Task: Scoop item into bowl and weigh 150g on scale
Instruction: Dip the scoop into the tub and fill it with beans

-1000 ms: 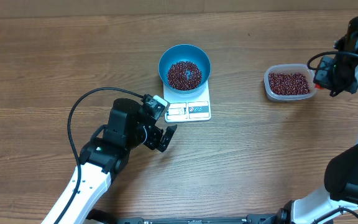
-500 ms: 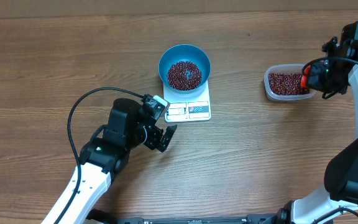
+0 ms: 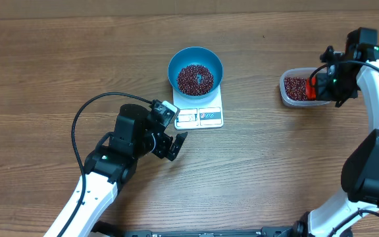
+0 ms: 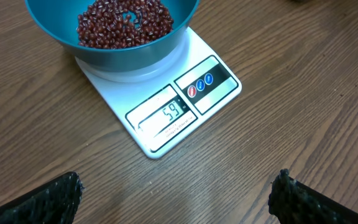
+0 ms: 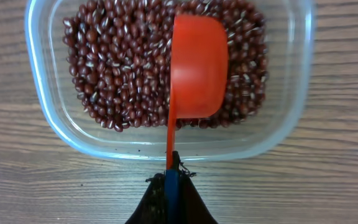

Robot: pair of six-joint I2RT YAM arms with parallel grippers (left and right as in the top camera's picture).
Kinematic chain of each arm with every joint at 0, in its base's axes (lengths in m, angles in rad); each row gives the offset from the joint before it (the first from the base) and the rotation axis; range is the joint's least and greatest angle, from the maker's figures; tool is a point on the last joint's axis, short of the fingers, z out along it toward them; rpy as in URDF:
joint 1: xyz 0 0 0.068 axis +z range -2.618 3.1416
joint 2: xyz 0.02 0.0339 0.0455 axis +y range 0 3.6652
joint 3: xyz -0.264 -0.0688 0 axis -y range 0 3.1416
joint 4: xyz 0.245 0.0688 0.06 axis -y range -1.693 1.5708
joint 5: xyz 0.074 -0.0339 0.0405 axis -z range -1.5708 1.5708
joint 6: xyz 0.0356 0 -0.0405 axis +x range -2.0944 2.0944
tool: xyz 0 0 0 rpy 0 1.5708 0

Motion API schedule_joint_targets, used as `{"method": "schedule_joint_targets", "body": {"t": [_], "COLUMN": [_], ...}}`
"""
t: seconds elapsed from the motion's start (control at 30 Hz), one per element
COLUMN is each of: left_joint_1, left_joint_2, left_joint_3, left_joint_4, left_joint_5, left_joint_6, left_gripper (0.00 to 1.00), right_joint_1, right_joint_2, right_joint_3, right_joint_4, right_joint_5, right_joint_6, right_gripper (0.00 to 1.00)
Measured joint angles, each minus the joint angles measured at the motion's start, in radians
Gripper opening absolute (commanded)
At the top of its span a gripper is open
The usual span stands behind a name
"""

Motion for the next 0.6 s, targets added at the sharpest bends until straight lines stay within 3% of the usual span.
{"method": "schedule_joint_targets", "body": {"t": [0.6], "left_joint_1": [0.0], "left_joint_2": [0.0], "left_joint_3": [0.0], "left_joint_4": [0.0], "left_joint_5": [0.0], "left_joint_6": [0.0], "left_gripper": [0.99], "right_joint_1": [0.013], "right_joint_2": [0.045], "right_joint_3": [-0.012], "right_joint_4": [-0.04], "right_joint_5": [-0.198], "right_joint_6": [-0.028], "right_gripper": [0.04]}}
